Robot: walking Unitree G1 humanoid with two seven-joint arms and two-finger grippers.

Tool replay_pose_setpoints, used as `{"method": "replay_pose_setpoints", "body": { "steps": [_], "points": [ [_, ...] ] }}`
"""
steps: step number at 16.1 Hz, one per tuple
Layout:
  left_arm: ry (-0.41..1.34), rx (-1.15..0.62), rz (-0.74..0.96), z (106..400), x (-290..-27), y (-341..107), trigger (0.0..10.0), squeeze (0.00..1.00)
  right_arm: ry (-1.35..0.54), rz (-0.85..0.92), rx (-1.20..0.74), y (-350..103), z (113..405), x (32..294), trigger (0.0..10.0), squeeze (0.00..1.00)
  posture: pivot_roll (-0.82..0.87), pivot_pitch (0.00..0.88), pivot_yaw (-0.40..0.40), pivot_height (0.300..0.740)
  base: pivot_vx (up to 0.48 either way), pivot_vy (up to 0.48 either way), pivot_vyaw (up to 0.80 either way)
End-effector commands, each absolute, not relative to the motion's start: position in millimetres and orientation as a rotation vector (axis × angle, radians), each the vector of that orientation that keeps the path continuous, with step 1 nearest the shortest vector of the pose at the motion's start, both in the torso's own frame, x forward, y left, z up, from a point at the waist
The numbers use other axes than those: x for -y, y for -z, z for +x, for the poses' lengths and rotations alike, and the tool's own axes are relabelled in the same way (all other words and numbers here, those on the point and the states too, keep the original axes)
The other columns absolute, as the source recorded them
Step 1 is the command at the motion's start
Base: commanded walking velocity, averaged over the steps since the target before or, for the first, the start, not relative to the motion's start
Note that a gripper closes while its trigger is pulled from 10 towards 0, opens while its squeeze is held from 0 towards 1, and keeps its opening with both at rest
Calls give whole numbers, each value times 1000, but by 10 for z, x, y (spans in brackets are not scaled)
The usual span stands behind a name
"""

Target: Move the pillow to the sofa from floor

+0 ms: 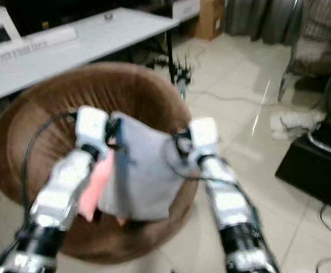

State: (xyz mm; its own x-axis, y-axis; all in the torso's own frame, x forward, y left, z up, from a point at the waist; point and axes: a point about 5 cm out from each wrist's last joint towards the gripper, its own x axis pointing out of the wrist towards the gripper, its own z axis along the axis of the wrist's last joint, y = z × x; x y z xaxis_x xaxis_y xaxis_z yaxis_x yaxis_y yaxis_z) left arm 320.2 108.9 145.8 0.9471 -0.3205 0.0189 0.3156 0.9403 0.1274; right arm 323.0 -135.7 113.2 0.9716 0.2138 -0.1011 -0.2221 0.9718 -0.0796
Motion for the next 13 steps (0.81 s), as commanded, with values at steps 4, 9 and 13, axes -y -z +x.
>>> {"method": "replay_pose_setpoints", "body": {
  "steps": [4,9,13],
  "points": [
    [312,106,142,3247,-1155,-1621,10000,0,-240,-89,-66,-1199,3237,1275,10000,0,33,0,107,740,390,0,0],
    [363,-10,134,3272,-1078,-1417,10000,0,-243,-76,-76,-1185,3233,1281,10000,0,32,0,104,740,301,0,0],
    [383,-169,208,3431,-1102,-1112,10000,0,-371,-93,-96,-1153,3189,1187,10000,0,40,0,89,740,0,0,0]
  ]
}}
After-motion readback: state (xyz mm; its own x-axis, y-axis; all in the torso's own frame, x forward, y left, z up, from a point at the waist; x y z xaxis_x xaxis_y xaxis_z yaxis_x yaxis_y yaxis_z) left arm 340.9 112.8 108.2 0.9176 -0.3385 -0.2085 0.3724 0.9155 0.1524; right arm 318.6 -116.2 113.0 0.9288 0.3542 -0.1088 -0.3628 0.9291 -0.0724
